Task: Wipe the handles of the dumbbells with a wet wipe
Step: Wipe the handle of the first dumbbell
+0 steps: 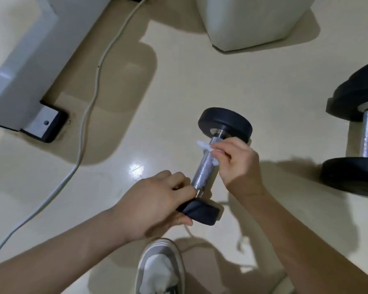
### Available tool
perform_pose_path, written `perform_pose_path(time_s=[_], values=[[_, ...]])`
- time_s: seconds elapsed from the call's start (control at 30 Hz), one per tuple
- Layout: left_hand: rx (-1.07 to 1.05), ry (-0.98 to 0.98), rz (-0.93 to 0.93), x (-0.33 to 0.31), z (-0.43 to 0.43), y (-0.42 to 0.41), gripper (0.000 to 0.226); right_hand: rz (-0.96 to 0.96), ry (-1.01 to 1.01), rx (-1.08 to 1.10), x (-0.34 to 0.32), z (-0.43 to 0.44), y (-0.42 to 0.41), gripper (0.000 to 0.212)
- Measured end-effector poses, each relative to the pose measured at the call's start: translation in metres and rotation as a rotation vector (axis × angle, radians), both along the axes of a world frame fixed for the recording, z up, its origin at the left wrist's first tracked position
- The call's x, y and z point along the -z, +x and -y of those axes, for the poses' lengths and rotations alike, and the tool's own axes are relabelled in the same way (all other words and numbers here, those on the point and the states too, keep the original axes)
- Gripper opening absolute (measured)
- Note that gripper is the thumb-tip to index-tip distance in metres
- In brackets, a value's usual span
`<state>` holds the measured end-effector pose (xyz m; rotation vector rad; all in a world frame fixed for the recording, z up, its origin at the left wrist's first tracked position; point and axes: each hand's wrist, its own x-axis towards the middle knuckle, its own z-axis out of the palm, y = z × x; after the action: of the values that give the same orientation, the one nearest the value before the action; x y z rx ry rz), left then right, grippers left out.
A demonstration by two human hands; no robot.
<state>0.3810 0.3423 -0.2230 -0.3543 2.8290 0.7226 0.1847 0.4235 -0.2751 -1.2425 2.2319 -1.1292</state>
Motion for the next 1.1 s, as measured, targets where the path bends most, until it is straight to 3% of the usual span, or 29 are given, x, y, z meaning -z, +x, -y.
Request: perform_pose_path(time_s=[0.07, 0.2, 0.37, 0.53, 0.67, 0.83, 1.0, 1.1], values=[[-0.028, 0.008, 0.005, -0.003, 0.002, 0.005, 0.034, 0.047, 0.007, -0.021, 0.001, -0.003, 0.012, 0.014], [-0.147, 0.047, 0.067, -0.007, 0.022, 0.022, 0.034, -0.030, 0.180, -0.415, 0.005, -0.005, 0.033, 0.012], [-0.262, 0.037, 0.125, 0.003, 0.044, 0.046, 0.036, -0.086, 0.102, -0.210, 0.011, 0.042, 0.020, 0.014], [-0.352, 0.010, 0.172, 0.009, 0.044, 0.052, 0.040, -0.036, 0.167, -0.442, 0.015, 0.034, 0.039, 0.013], [-0.478, 0.001, 0.217, 0.000, 0.049, 0.043, 0.053, -0.036, 0.101, -0.077, 0.019, 0.059, 0.024, 0.010], [-0.581, -0.022, 0.050, -0.010, 0.025, 0.020, 0.050, 0.045, 0.119, -0.399, 0.013, 0.028, 0.055, 0.019], [-0.591, -0.008, -0.077, 0.012, 0.015, 0.010, 0.059, 0.012, 0.054, 0.011, 0.011, 0.065, 0.052, 0.010], [-0.692, 0.082, -0.073, 0.018, 0.026, 0.010, 0.064, 0.008, 0.058, -0.268, 0.003, 0.044, 0.080, 0.014]])
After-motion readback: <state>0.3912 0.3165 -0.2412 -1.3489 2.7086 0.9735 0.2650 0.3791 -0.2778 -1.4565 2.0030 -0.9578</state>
